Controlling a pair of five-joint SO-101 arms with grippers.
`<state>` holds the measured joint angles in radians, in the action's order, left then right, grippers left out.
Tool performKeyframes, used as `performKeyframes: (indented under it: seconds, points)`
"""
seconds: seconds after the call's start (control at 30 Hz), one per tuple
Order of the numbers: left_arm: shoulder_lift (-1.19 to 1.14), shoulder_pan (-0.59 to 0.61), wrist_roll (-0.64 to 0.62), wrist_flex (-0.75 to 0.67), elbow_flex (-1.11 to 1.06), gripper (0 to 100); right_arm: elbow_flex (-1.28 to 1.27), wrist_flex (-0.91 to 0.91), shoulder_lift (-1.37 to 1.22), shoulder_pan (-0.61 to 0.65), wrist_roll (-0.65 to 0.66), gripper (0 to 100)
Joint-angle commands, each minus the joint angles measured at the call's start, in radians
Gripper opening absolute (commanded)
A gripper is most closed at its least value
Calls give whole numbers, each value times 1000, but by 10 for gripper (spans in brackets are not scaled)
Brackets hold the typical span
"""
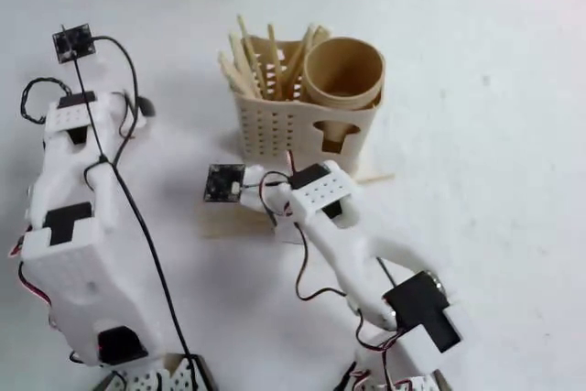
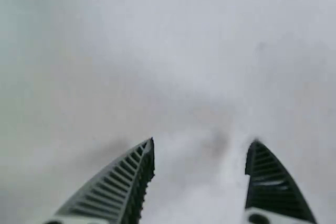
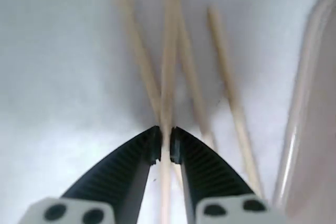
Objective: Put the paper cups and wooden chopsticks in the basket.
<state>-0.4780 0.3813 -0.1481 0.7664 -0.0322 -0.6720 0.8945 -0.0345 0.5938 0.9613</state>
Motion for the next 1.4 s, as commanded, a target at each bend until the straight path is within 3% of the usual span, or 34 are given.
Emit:
performKeyframes:
  seconds: [0.0, 0.27, 0.43, 0.7, 0.83, 0.97, 1.2, 1.37]
  points:
    - [12, 4, 9, 8, 44, 275, 2, 33, 8, -12, -25, 30]
    - [12, 4, 9, 8, 48, 275, -5, 35, 189, -42, -31, 30]
    - [10, 4, 9, 8, 48, 275, -23, 33, 248, -44, -123, 17]
    - [8, 2, 9, 5, 49, 275, 0, 59, 463, -36, -152, 17]
    - [8, -7, 9, 5, 49, 275, 153, 64, 688, -41, -327, 16]
    - [7, -7, 9, 3, 49, 275, 391, 64, 768, -36, -400, 16]
    - [7, -7, 11, 5, 49, 275, 804, -16, 593, -38, -701, 18]
    - [7, -4, 11, 5, 49, 275, 888, -294, 374, -47, -911, 18]
